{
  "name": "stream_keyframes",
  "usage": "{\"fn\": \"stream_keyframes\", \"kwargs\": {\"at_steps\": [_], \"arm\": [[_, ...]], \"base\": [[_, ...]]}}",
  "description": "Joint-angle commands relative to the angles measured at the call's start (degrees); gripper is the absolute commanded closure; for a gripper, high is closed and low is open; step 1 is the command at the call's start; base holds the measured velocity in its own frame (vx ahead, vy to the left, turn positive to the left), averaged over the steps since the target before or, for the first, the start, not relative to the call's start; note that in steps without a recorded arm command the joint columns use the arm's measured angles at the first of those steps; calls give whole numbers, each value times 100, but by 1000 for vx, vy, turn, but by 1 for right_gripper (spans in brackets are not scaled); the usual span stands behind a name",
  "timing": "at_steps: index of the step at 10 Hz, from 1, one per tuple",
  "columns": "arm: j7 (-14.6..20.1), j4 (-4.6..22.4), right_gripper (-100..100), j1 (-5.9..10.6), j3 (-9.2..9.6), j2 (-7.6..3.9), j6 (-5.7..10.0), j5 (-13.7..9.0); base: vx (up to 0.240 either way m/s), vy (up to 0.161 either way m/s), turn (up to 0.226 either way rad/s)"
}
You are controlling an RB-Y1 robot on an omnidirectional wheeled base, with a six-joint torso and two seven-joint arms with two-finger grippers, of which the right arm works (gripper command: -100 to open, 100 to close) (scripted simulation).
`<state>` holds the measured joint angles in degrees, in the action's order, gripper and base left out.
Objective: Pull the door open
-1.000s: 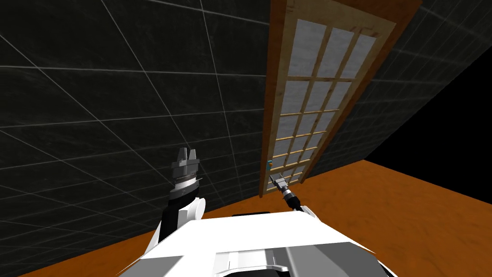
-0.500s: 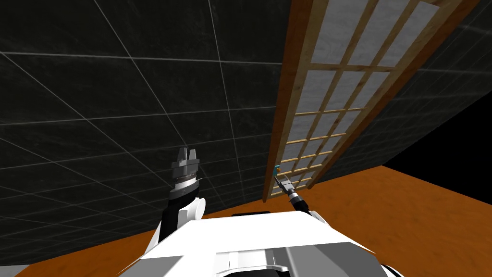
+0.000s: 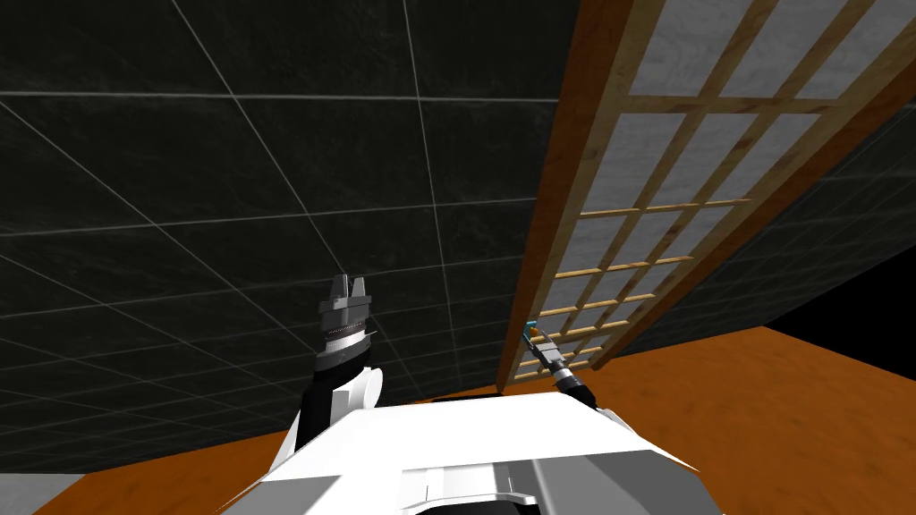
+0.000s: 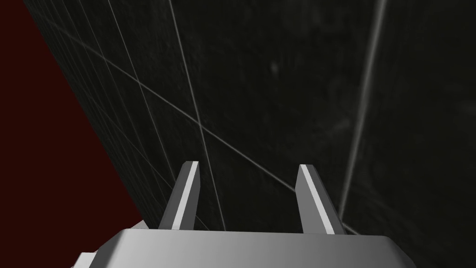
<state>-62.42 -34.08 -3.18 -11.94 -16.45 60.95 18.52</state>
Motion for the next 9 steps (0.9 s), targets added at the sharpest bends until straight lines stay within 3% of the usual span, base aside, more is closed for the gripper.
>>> {"fn": "stream_keyframes", "kwargs": {"at_steps": [1,2,3,8,9], "arm": [[-5,194,-100,150,-57,-80,111,-46],[-11,194,-100,48,-19,-32,96,-15],[-11,194,100,48,-19,-32,96,-15],[-11,194,100,48,-19,-32,96,-15],[177,190,100,46,3,-47,95,-80]], "base": [[71,15,6],[4,10,-24],[-21,6,4],[-1,-6,-4],[-37,-9,15]]}}
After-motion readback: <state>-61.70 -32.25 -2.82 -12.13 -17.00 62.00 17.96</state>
